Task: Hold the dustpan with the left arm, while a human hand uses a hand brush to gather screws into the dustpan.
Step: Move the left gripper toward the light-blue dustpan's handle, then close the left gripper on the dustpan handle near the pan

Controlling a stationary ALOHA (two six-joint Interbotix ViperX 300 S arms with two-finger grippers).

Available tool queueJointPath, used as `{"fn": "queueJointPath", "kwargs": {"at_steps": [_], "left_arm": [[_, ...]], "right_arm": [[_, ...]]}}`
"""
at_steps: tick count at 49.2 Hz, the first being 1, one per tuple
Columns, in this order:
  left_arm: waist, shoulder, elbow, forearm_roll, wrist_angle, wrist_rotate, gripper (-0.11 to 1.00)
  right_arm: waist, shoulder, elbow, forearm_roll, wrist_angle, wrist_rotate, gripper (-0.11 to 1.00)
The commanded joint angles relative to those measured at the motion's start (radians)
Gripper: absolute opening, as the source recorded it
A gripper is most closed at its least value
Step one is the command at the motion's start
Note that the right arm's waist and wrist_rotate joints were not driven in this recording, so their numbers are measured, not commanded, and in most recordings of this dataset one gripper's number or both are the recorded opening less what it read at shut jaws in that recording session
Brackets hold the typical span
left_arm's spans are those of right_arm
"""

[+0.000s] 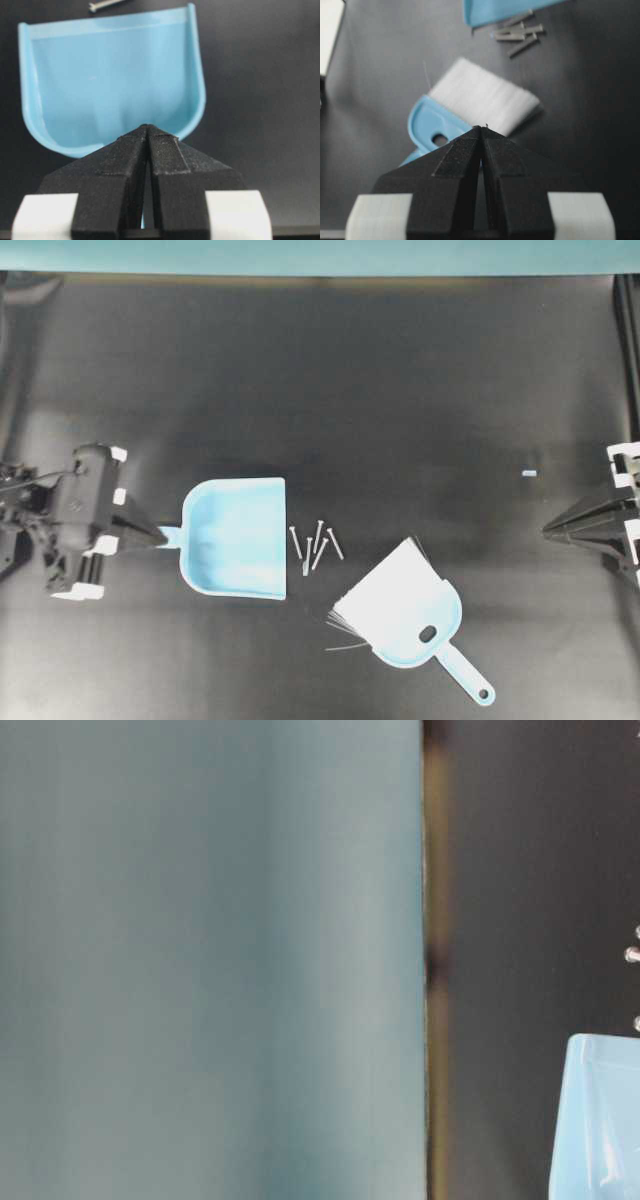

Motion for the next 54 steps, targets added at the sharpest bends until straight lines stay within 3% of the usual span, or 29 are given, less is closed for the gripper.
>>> {"fn": "queueJointPath", "kwargs": {"at_steps": [1, 8, 11, 22, 26, 35, 54], "left_arm": [[0.011, 0.034, -0.031, 0.003, -0.003, -0.003, 0.00], [0.021, 0.101, -0.035, 0.003, -0.003, -0.003, 0.01], [0.023, 0.126, -0.038, 0.003, -0.002, -0.005, 0.07], [0.049, 0.187, -0.058, 0.003, 0.063, -0.023, 0.71], [0.063, 0.196, -0.066, 0.003, 0.109, -0.026, 0.87], [0.084, 0.219, -0.067, 0.003, 0.129, -0.026, 0.87], [0.084, 0.344, -0.060, 0.003, 0.009, -0.015, 0.87]], "right_arm": [[0.000, -0.038, 0.014, 0.003, -0.009, 0.000, 0.00], [0.000, -0.114, 0.040, 0.002, -0.020, 0.000, 0.00], [0.000, -0.144, 0.052, 0.002, -0.021, 0.000, 0.00], [0.000, -0.227, 0.077, 0.002, -0.018, 0.000, 0.00], [0.000, -0.239, 0.080, 0.002, -0.018, 0.000, 0.00], [0.000, -0.242, 0.083, 0.002, -0.021, 0.000, 0.00], [0.000, -0.242, 0.091, 0.002, -0.023, -0.002, 0.00]]}}
